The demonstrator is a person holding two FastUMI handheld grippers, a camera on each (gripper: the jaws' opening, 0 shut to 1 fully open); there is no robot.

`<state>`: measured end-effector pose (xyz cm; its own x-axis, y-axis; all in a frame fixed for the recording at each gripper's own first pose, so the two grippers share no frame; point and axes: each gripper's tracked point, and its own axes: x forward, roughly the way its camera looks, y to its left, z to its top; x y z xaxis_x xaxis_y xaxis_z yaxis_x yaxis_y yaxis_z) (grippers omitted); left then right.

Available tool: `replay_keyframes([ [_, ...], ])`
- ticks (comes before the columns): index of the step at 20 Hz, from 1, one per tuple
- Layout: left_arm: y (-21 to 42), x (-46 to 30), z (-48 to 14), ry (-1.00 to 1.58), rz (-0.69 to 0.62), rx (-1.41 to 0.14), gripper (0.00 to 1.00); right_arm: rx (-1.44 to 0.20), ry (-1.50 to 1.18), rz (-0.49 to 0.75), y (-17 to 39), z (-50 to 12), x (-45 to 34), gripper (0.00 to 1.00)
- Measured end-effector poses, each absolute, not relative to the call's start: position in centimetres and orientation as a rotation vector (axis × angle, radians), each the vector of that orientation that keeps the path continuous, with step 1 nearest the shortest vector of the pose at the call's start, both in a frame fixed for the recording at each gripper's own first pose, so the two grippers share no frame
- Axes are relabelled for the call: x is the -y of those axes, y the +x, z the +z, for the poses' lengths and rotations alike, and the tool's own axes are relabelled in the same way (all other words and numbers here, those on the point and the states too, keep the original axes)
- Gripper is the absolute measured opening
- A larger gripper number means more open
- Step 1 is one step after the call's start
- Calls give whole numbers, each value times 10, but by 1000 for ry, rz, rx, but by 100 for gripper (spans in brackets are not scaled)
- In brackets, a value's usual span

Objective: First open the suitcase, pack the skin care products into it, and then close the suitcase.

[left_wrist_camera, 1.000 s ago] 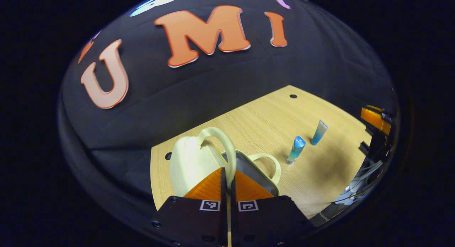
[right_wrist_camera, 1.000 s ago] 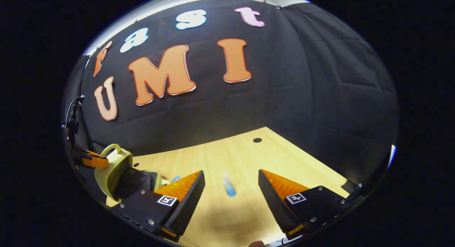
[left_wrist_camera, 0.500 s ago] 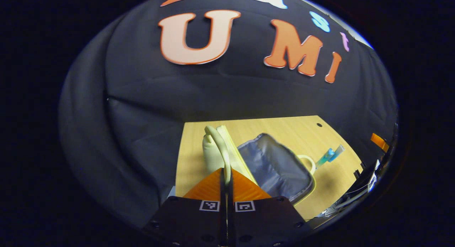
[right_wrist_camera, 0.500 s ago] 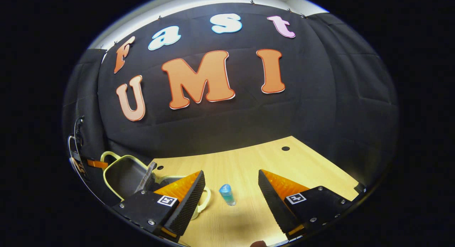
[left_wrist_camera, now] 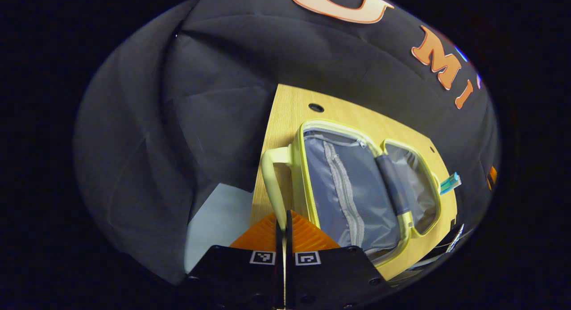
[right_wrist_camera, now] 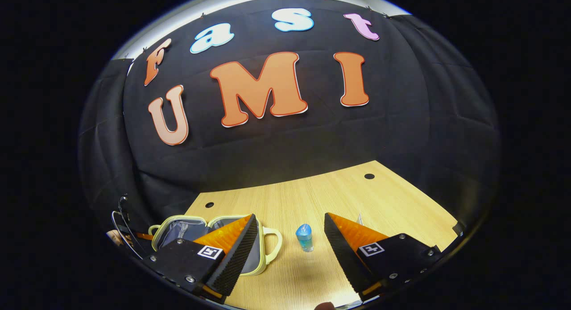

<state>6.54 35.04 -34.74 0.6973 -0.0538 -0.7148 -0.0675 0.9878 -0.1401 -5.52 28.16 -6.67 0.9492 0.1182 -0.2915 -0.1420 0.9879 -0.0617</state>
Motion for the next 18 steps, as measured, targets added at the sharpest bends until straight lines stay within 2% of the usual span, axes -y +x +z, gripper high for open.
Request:
replay_keyframes([
  [1, 67, -353, -353, -159, 6, -798, 2, -291, -84, 132, -55, -67, -281, 95],
  [2, 69, -354, -355, -166, 8, -801, 2, -292, -84, 129, -55, -68, -281, 100],
  [3, 67, -356, -355, -167, 11, -808, 4, -295, -81, 127, -56, -69, -281, 95],
  [6, 71, -363, -367, -158, 27, -835, 7, -312, -87, 116, -59, -77, -276, 95],
  [7, 70, -363, -364, -167, 36, -838, 17, -314, -93, 115, -59, -79, -276, 95],
  [8, 71, -366, -363, -159, 52, -833, 19, -315, -97, 116, -60, -80, -276, 95],
  [11, 72, -383, -357, -113, 132, -811, 48, -312, -93, 115, -59, -79, -274, 95],
  [12, 74, -385, -351, -100, 147, -793, 41, -312, -91, 116, -58, -79, -274, 95],
  [14, 78, -400, -318, -12, 256, -711, 100, -319, -108, 124, -54, -82, -270, 95],
  [18, 98, -352, -227, 42, 269, -511, 98, -317, -133, 145, -46, -78, -255, 95],
])
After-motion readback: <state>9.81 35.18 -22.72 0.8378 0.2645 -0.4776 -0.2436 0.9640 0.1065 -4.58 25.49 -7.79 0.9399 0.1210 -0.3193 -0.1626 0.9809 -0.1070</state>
